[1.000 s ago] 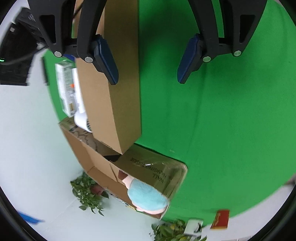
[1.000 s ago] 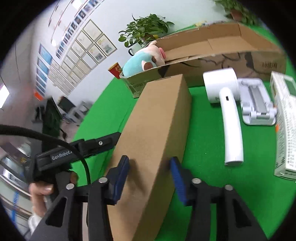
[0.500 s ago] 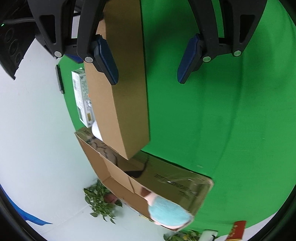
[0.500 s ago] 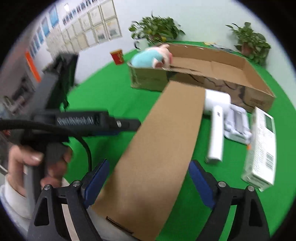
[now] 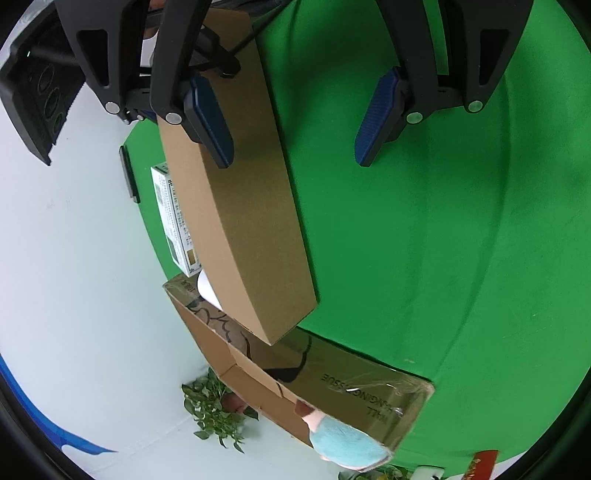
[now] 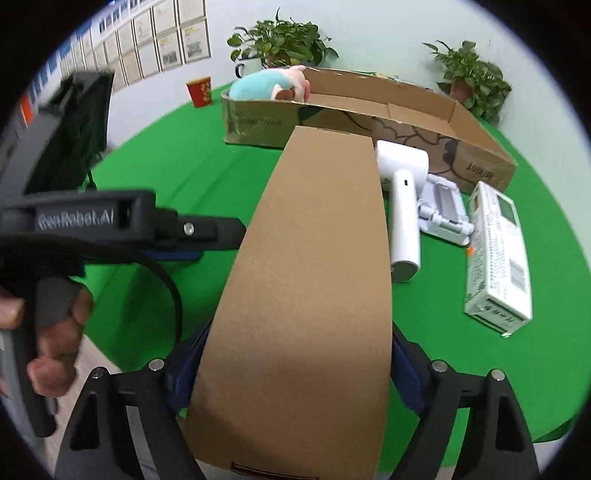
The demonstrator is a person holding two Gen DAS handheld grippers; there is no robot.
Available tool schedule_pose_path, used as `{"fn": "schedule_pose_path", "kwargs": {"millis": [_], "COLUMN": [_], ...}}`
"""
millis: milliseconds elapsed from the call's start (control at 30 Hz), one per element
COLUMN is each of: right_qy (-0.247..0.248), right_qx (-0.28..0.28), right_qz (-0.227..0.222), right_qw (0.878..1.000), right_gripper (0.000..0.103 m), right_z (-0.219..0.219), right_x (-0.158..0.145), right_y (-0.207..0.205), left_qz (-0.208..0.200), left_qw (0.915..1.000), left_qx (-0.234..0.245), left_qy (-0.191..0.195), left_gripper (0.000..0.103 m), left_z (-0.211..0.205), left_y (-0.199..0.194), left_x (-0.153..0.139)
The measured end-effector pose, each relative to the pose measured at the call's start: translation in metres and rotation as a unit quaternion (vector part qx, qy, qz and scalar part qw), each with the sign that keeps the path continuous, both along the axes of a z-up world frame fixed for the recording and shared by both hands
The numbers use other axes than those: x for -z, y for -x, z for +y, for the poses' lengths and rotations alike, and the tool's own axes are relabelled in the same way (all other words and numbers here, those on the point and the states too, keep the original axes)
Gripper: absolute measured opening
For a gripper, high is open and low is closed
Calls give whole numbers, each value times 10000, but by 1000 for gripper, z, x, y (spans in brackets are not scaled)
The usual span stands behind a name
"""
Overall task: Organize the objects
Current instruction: 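Grasp the long brown cardboard box at its end with the right gripper, then lift the long brown box upright with the right gripper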
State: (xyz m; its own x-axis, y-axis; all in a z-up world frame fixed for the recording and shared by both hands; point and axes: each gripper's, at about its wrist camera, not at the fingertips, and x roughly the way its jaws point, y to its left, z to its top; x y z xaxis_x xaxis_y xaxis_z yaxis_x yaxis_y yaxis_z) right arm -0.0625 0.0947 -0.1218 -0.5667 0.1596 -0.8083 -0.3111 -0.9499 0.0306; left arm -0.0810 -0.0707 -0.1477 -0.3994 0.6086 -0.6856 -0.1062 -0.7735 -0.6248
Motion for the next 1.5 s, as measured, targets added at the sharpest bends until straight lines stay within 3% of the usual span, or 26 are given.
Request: {"fn": "schedule_pose_path", "kwargs": {"millis": [100,167,267,333,533,600,733,867,1067,1133,1233,1267,1333,1433,1500], "right_qy": [633,1317,2376,2723,3262,3212,2568,2079,1604,1577,1629,1733,2269,3208,3578], "right_qx": [23,1,-100,-197,-321,-299,-112,-96,-164,-69,134,204,315,403,367], "right_qz": [220,393,577,625,697,734,852,891,758,710,601,615,686,765,755], "right_qw": [9977,9905,9696,9600,9422,9437,9626,9740,9840,9849,9847,9827,9710,9432,9300], "right_gripper": [85,85,84,84,86,90,92,92,91,86,61,55,54,54,54], "right_z": [6,15,28,30,39,45,56,60,55,56,66,75,90,104,103], "right_x": [-3,-3,3,7,14,11,-6,-20,-26,-25,-20,-16,-6,14,24], "right_y": [-2,-2,2,5,5,0,-18,-30,-36,-34,-34,-37,-43,-41,-35], "left_qz": [118,125,160,212,246,289,357,465,584,607,606,623,633,747,860], "left_qw": [9997,9989,9980,9976,9970,9975,9974,9965,9930,9922,9921,9923,9929,9931,9921], "left_qx": [-135,-251,-342,-307,-96,-5,304,599,976,1061,1093,1073,1003,820,702], "left_qy": [-148,-366,-512,-585,-723,-645,-539,-361,-323,-243,-86,23,113,391,587], "left_gripper": [72,72,68,58,44,43,35,30,21,21,21,21,26,35,39], "left_z": [-10,-19,-28,-31,-17,-6,19,51,89,100,114,116,114,99,85], "left_y": [-6,-7,-9,-11,-10,-9,-10,-5,5,7,7,7,8,0,-7], "left_x": [-4,-7,-15,-23,-38,-43,-48,-55,-63,-66,-67,-67,-67,-69,-74]}}
